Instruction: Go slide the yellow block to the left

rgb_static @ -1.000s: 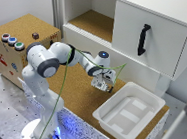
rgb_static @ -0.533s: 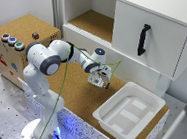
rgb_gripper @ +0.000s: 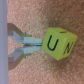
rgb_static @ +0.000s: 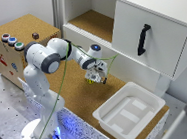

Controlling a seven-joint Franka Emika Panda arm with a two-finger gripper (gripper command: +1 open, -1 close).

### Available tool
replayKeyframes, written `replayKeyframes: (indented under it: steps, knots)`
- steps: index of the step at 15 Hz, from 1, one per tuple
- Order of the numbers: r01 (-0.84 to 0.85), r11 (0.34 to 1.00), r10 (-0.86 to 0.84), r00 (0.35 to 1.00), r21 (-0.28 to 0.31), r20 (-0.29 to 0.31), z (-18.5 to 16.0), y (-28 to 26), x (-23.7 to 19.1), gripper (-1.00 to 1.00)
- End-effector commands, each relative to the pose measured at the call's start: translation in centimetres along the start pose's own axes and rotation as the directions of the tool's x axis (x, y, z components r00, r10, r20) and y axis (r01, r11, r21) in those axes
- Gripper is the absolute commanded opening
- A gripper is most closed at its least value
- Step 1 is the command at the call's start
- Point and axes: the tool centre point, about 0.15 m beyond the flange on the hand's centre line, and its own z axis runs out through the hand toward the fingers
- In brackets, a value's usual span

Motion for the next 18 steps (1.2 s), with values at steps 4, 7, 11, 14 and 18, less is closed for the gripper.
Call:
replayKeyframes:
  steps: [4,7,11,14,18]
  knots:
    - [-0.020,1.000,0.020,1.000,-0.011,-0.007,-3.5,-0.7,-0.6,1.00]
    - [-0.020,1.000,0.020,1.000,-0.011,-0.007,-3.5,-0.7,-0.6,1.00]
    - [-0.020,1.000,0.020,1.000,-0.011,-0.007,-3.5,-0.7,-0.6,1.00]
    - [-0.020,1.000,0.020,1.000,-0.011,-0.007,-3.5,-0.7,-0.6,1.00]
    - [-0.152,0.985,0.152,0.988,-0.079,-0.005,-3.0,0.7,-1.6,1.00]
